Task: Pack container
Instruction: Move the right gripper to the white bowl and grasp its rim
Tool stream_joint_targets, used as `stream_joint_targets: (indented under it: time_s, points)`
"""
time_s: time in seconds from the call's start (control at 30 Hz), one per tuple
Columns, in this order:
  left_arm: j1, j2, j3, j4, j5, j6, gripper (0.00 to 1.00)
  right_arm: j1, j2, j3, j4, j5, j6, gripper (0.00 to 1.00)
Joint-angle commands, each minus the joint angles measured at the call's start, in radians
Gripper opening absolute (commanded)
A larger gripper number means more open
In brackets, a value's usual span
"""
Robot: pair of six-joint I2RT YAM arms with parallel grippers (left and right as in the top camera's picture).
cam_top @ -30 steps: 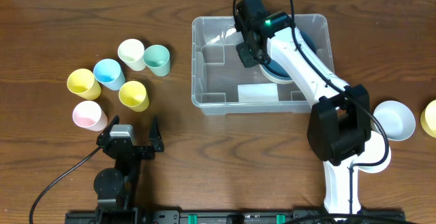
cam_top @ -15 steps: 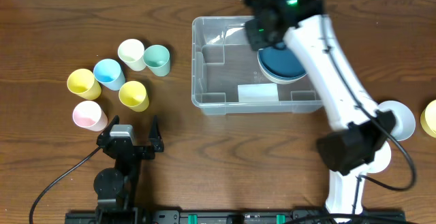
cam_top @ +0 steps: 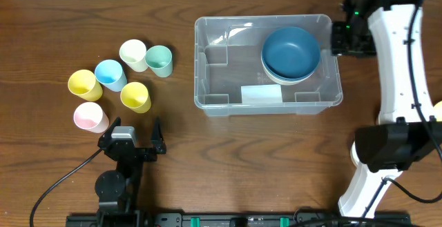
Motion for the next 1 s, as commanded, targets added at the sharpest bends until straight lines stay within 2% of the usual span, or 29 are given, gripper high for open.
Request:
stream_joint_targets:
  time_s: [0.0, 0.23, 0.47, 0.77, 0.97]
  points:
    - [0.005, -0.006, -0.018, -0.034, 0.014, 0.006, 0.98, -0.062, -0.049, -0.038, -0.005, -0.024, 0.074, 0.49]
    - [0.005, -0.006, -0.018, -0.034, 0.014, 0.006, 0.98, -0.19, -0.065, -0.191, 0.014, -0.024, 0.1, 0.45]
    - [0.005, -0.006, -0.018, -0.034, 0.014, 0.006, 0.98, -0.301, -0.105, -0.367, 0.104, -0.047, 0.106, 0.45]
    - [0.005, -0.006, -0.018, -0.034, 0.014, 0.006, 0.98, -0.36, -0.346, -0.769, 0.285, -0.061, 0.103, 0.48]
    - [0.005, -0.006, -0.018, -0.033, 0.014, 0.006, 0.98, -0.349, -0.515, -1.028, 0.375, -0.148, 0.103, 0.47]
